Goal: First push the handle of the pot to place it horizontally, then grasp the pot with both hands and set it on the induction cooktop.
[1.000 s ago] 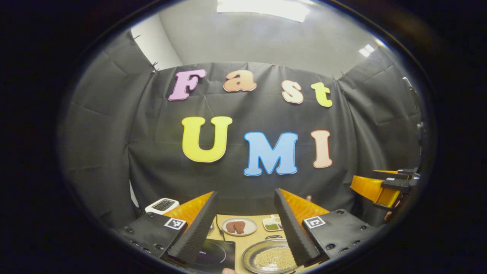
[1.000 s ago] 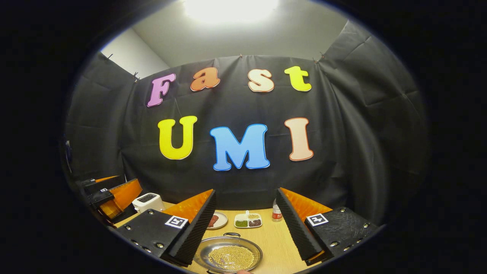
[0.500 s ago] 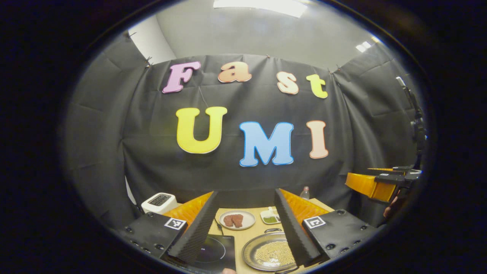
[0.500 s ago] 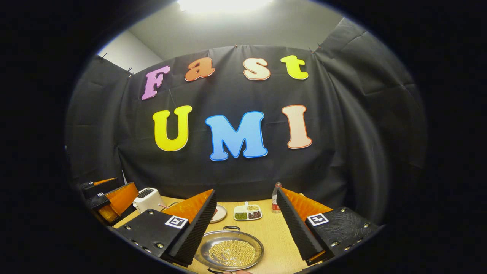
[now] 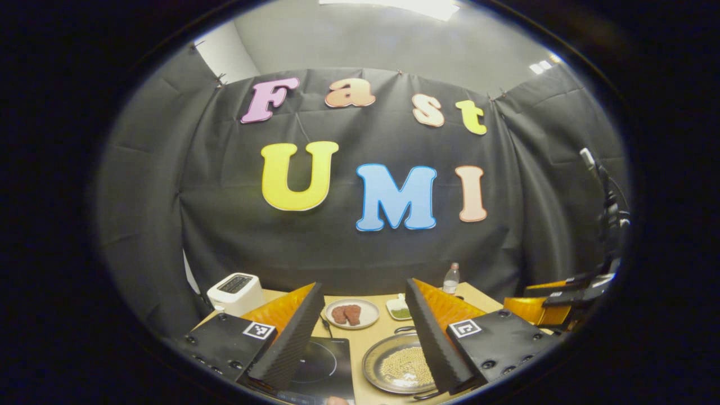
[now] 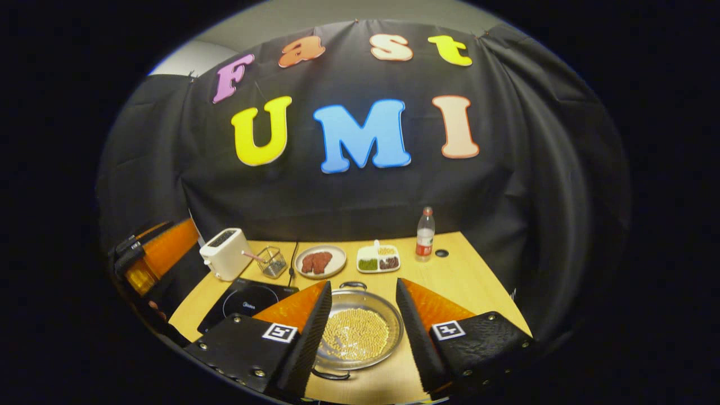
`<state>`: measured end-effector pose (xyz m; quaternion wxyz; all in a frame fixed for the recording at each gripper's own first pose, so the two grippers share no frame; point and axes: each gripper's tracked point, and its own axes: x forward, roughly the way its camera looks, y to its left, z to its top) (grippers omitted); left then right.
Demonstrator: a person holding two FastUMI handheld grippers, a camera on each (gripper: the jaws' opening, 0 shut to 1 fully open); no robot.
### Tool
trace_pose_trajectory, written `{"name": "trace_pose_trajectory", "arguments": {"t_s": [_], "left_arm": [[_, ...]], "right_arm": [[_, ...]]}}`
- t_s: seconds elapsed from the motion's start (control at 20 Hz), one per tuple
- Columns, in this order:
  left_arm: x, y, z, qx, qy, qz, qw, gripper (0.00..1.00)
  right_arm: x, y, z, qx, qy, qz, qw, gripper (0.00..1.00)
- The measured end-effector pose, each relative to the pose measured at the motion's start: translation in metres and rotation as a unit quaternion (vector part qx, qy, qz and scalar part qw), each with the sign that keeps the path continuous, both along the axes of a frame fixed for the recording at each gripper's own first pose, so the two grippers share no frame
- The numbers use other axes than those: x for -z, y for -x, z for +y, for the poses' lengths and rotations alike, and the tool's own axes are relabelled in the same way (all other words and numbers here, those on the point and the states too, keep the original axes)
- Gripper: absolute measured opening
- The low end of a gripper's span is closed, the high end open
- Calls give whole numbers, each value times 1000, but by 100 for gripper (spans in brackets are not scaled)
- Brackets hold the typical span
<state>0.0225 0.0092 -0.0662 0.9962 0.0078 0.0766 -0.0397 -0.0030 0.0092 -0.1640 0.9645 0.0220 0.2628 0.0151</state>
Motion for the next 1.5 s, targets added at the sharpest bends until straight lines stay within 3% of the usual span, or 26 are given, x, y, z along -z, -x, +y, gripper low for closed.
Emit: {"name": "trace_pose_trajectory", "arguments": {"t_s": [0.05, 0.1, 0.2, 0.25, 0.35, 0.4, 0.5, 0.8, 0.85, 0.9, 1.5], "left_arm": [[1, 0, 4, -3, -1, 0, 1000, 94], [1, -1, 8, -6, -2, 1, 1000, 96], [3, 1, 14, -12, -1, 2, 1000, 99], [4, 1, 17, -15, -1, 3, 1000, 94], [5, 0, 22, -20, -1, 4, 1000, 96], [4, -1, 25, -22, -1, 4, 1000, 97], [6, -1, 30, -28, -2, 4, 1000, 99], [9, 4, 44, -43, -3, 8, 999, 96], [10, 6, 47, -46, -3, 9, 999, 94], [10, 7, 49, -50, -3, 10, 999, 96], [21, 31, 92, -102, -11, 27, 994, 96]], "right_arm": [[15, 3, 3, 0, -4, 27, 1000, 69], [27, 8, 4, 3, -9, 54, 999, 54], [51, 19, 13, 0, -26, 110, 994, 38], [62, 26, 20, -5, -33, 136, 990, 37], [77, 34, 25, -7, -45, 175, 983, 39], [84, 36, 32, -13, -59, 193, 979, 6], [98, 44, 44, -21, -85, 223, 971, 13], [138, 74, 59, -24, -107, 304, 946, 13], [139, 71, 61, -25, -112, 317, 941, 2], [150, 72, 67, -26, -118, 327, 937, 8], [210, 77, 117, -50, -146, 418, 895, 8]]}}
